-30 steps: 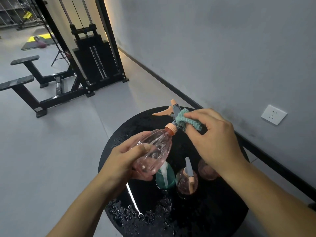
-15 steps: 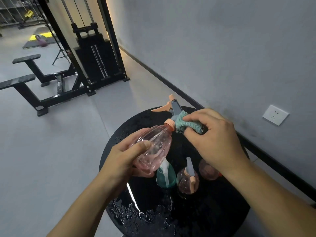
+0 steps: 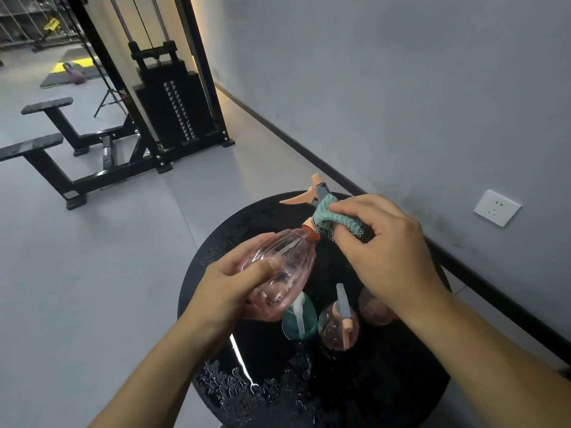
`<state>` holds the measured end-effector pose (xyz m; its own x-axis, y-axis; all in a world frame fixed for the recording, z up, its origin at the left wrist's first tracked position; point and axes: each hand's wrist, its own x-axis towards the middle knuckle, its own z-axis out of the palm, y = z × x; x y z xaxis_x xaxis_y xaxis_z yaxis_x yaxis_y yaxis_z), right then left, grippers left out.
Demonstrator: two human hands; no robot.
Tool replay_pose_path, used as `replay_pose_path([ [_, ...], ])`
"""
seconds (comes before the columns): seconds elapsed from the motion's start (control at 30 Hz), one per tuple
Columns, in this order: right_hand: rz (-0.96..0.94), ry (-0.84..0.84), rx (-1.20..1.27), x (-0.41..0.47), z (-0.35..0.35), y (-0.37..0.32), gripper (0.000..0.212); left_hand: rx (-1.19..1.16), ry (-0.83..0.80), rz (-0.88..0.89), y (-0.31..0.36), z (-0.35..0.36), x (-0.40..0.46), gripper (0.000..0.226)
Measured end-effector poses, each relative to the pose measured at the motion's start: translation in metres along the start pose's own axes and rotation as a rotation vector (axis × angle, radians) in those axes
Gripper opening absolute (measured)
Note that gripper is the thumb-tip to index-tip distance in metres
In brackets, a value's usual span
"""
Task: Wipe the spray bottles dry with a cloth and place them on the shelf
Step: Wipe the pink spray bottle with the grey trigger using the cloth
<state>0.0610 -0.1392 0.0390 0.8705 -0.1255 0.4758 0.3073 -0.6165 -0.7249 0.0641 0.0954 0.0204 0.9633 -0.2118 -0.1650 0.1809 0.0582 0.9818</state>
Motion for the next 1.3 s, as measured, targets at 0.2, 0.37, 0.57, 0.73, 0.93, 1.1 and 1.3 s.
replay_pose_path([
  [0.2, 0.037, -0.007, 0.003, 0.001, 0.0, 0.001, 0.026, -0.026, 0.02, 0.001, 0.001, -0.002, 0.0, 0.045],
  [0.37, -0.003, 0.021, 0.005, 0.0, 0.0, 0.001, 0.028, -0.006, 0.009, -0.003, -0.001, 0.002, 0.0, 0.048],
  [0.57, 0.017, -0.018, -0.012, -0.001, 0.001, 0.001, 0.025, -0.038, 0.039, -0.005, 0.0, -0.001, 0.001, 0.059],
  [0.73, 0.013, -0.028, -0.004, -0.001, 0.002, 0.0, 0.027, -0.031, 0.031, -0.007, -0.001, -0.003, 0.0, 0.051],
  [0.93, 0.019, -0.02, 0.006, -0.002, 0.0, 0.0, 0.026, -0.141, -0.015, -0.051, -0.003, -0.014, 0.001, 0.053],
  [1.1, 0.014, -0.001, 0.016, -0.005, 0.001, 0.0, 0.027, -0.145, 0.059, -0.024, -0.011, -0.025, 0.002, 0.063],
  [1.3, 0.035, -0.039, 0.052, -0.009, 0.001, -0.004, 0.026, 0.136, 0.177, 0.083, -0.025, -0.036, -0.007, 0.085],
])
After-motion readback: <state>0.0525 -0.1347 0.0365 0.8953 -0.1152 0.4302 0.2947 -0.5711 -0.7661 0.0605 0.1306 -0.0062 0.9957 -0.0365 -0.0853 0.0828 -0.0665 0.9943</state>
